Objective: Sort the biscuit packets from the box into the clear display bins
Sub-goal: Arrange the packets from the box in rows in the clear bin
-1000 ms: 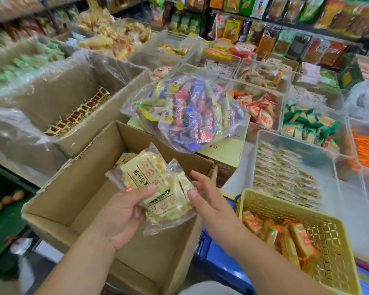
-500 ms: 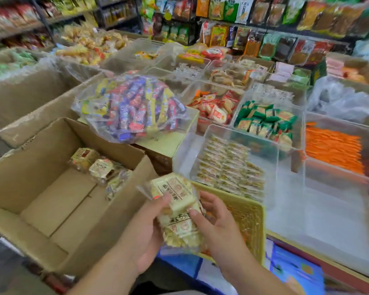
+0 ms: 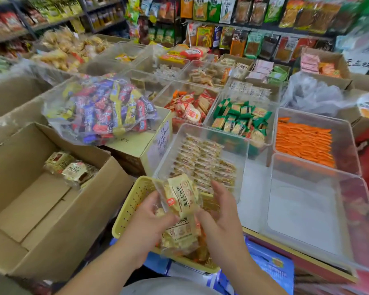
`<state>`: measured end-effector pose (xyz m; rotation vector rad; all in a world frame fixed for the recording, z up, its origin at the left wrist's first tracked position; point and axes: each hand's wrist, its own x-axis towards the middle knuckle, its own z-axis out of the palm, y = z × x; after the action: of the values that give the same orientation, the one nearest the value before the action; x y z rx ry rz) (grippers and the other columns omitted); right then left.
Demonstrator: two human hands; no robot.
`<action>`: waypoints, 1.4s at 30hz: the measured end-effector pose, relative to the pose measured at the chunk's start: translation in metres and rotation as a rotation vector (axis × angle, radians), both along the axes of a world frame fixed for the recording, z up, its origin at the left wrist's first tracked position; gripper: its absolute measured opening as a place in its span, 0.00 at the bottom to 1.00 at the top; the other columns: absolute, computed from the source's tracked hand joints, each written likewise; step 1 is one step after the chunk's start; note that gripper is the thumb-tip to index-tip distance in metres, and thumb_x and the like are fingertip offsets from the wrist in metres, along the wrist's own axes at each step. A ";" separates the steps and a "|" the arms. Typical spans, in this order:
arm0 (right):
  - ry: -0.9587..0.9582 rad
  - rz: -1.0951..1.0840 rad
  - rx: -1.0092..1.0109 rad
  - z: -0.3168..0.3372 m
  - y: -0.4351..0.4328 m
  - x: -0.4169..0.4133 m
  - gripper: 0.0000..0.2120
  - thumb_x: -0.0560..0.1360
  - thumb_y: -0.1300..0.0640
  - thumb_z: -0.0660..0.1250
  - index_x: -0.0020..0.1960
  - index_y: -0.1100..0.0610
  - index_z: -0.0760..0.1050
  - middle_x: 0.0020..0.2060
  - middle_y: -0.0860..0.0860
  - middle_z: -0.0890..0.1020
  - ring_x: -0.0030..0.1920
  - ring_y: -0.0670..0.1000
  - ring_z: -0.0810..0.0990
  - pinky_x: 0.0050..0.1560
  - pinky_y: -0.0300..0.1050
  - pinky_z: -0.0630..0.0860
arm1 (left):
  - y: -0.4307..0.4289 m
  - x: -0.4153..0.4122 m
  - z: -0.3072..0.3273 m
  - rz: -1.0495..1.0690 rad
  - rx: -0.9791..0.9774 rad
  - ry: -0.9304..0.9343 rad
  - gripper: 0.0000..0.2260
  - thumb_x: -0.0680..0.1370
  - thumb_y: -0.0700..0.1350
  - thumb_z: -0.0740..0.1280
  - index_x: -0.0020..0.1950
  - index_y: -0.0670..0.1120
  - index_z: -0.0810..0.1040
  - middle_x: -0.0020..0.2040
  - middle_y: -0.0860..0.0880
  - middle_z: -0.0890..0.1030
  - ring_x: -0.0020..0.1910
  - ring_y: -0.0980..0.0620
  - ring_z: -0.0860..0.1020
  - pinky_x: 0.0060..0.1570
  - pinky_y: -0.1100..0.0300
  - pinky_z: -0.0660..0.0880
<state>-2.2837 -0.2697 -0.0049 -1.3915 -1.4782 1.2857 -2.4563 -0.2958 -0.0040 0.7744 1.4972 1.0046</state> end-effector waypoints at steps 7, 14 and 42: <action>-0.092 0.118 -0.084 -0.002 0.018 -0.007 0.41 0.62 0.26 0.68 0.73 0.32 0.60 0.67 0.33 0.67 0.67 0.36 0.68 0.66 0.40 0.69 | 0.022 0.010 -0.003 -0.272 0.178 0.467 0.26 0.62 0.53 0.74 0.54 0.77 0.73 0.57 0.74 0.71 0.58 0.74 0.72 0.50 0.74 0.72; -0.114 -0.130 -0.111 -0.002 0.030 -0.024 0.29 0.74 0.45 0.72 0.73 0.39 0.67 0.63 0.40 0.77 0.63 0.43 0.76 0.64 0.49 0.77 | 0.043 -0.002 -0.006 -0.405 0.327 0.529 0.24 0.58 0.64 0.74 0.53 0.70 0.74 0.58 0.65 0.73 0.59 0.71 0.72 0.53 0.81 0.65; -0.190 -0.363 -0.302 -0.030 0.122 0.051 0.04 0.75 0.59 0.70 0.43 0.54 0.75 0.37 0.56 0.79 0.46 0.65 0.80 0.46 0.53 0.85 | 0.144 -0.046 -0.078 0.019 0.047 -0.153 0.15 0.81 0.41 0.70 0.57 0.63 0.81 0.62 0.50 0.83 0.56 0.44 0.85 0.53 0.37 0.82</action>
<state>-2.2324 -0.1481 -0.0351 -1.9246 -1.1055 1.1999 -2.5025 -0.1513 -0.0818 0.7013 1.3562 1.0921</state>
